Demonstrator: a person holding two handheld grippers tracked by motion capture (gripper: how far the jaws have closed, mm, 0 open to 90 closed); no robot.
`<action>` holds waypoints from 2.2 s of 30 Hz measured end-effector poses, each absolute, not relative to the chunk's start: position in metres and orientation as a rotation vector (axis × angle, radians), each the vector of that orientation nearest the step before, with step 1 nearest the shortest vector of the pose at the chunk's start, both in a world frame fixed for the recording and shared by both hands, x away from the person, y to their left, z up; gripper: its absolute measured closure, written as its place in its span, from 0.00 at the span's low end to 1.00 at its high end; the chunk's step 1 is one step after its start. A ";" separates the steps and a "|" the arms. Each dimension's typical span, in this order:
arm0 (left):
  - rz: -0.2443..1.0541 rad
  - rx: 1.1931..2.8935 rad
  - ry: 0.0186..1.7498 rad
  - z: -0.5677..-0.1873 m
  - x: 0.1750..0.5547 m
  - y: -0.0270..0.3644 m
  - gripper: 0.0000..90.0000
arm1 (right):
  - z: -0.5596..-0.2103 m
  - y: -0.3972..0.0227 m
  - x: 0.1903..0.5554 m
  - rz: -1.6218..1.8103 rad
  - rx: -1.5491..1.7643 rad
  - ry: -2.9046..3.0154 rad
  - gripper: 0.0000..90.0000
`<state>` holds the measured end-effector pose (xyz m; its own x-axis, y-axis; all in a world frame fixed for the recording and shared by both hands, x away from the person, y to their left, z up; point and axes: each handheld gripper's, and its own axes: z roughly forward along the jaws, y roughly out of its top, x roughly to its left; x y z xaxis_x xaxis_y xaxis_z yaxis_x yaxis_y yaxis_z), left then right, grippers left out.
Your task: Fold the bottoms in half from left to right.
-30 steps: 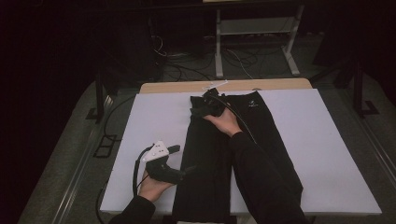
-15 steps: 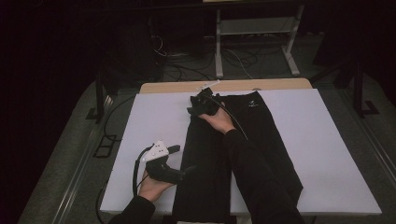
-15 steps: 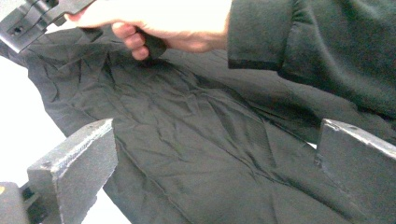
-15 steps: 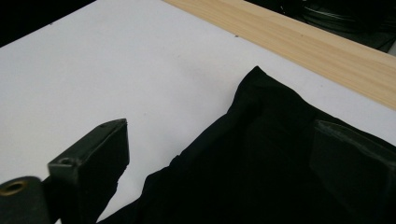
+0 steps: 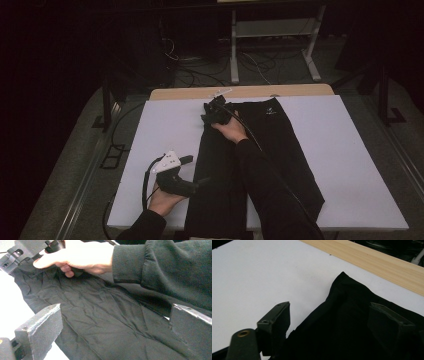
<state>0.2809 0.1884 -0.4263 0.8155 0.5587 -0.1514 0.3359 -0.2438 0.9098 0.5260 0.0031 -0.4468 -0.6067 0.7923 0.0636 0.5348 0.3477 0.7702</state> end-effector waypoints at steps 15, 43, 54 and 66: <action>0.236 1.854 0.673 -0.426 0.281 0.188 0.00 | -0.448 0.017 0.536 1.041 1.167 2.302 0.38; 0.233 1.866 0.713 -0.427 0.282 0.192 0.00 | -0.446 0.018 0.541 1.077 1.263 2.338 0.96; 0.205 1.931 0.756 -0.425 0.277 0.196 0.00 | -0.441 0.015 0.533 1.109 1.272 2.316 0.96; 0.156 1.985 0.798 -0.425 0.266 0.197 0.00 | -0.435 0.011 0.528 1.124 1.282 2.287 0.96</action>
<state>0.2663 0.1973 -0.4249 0.7780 0.5927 -0.2086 0.4703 -0.3292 0.8188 0.5281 0.0108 -0.4348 -0.5631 0.8179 0.1185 0.5936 0.3005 0.7465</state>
